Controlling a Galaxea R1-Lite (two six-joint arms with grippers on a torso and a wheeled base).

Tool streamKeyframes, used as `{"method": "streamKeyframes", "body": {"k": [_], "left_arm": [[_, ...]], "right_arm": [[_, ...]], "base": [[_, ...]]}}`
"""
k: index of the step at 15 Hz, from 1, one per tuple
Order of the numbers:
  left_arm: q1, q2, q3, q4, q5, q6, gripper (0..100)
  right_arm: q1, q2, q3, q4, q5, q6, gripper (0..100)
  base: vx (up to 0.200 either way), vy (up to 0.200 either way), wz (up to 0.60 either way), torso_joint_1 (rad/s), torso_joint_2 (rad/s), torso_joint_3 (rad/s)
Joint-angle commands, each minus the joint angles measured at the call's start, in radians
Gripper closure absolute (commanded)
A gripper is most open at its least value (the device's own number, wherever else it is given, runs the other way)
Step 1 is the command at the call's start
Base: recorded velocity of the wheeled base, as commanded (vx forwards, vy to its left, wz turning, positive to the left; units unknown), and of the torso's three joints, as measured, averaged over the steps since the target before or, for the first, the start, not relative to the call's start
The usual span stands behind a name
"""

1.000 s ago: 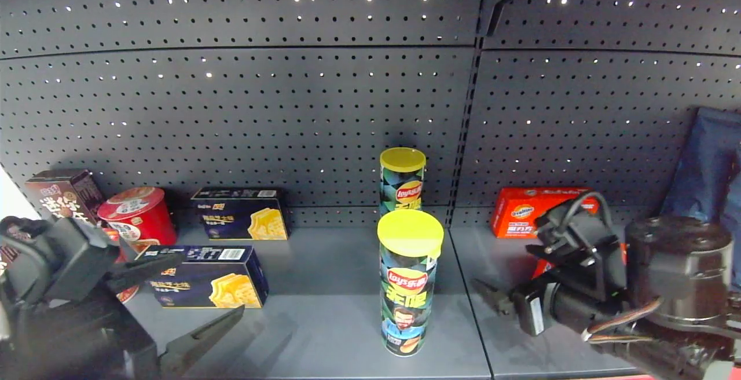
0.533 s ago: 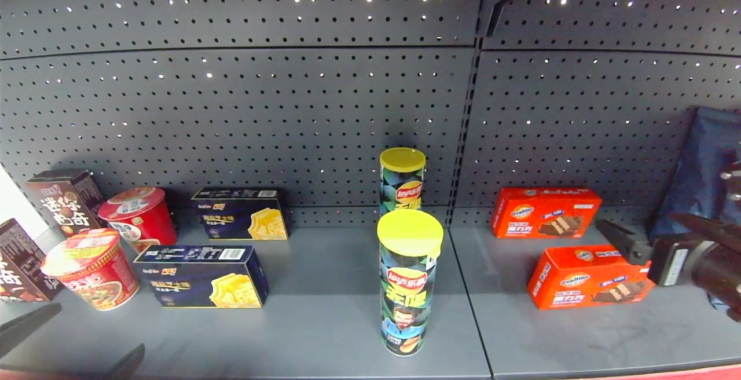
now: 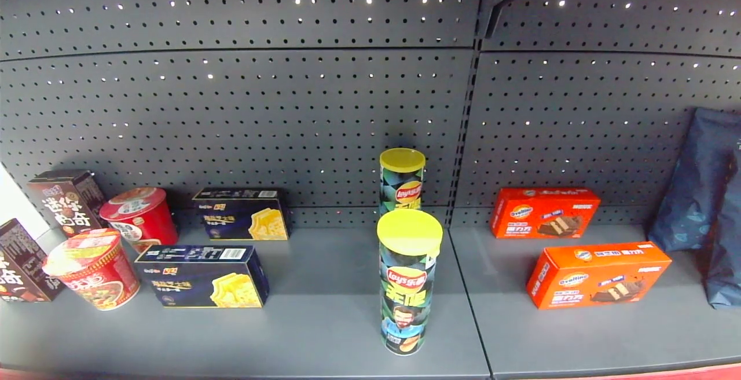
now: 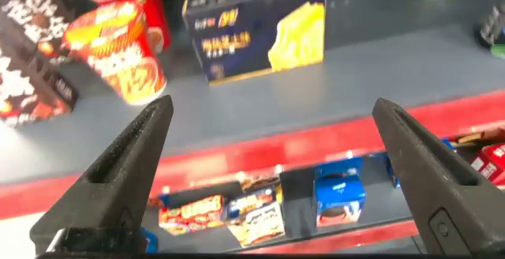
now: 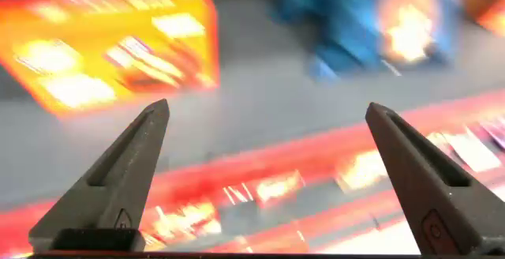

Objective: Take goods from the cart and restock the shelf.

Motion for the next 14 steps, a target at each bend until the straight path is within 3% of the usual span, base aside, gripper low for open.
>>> {"method": "streamKeyframes", "body": {"k": [1,3,5,7,8,9,10,14], "left_arm": [[0.020,-0.137,0.005,0.047,0.000,0.011,0],[0.020,-0.137,0.051,0.039,-0.012,0.026,0],[0.020,-0.137,0.079,-0.033,-0.018,0.023,0],[0.020,-0.137,0.080,-0.037,-0.018,0.009,0],[0.020,-0.137,0.080,-0.039,-0.017,-0.017,0],[0.020,-0.137,0.082,-0.039,-0.017,-0.023,0],[0.020,-0.137,0.080,-0.037,-0.017,-0.023,0],[0.020,-0.137,0.080,-0.037,-0.017,-0.028,0]], "right_arm": [[-0.094,-0.393,0.016,0.275,0.021,0.019,0],[-0.094,-0.390,0.019,0.263,0.153,0.020,0],[-0.095,-0.389,0.016,0.274,0.262,0.011,0],[-0.095,-0.389,0.015,0.275,0.262,0.013,0],[-0.095,-0.389,0.016,0.272,0.244,0.033,0],[-0.097,-0.389,0.021,0.263,0.101,0.040,0],[-0.095,-0.389,0.021,0.263,0.037,0.037,0],[-0.095,-0.389,0.019,0.265,0.107,0.048,0]], "base": [[0.000,0.000,0.00,0.000,0.00,0.000],[0.000,0.000,0.00,0.000,0.00,0.000],[0.000,0.000,0.00,0.000,0.00,0.000],[0.000,0.000,0.00,0.000,0.00,0.000],[0.000,0.000,0.00,0.000,0.00,0.000],[0.000,0.000,0.00,0.000,0.00,0.000],[0.000,0.000,0.00,0.000,0.00,0.000],[0.000,0.000,0.00,0.000,0.00,0.000]]}}
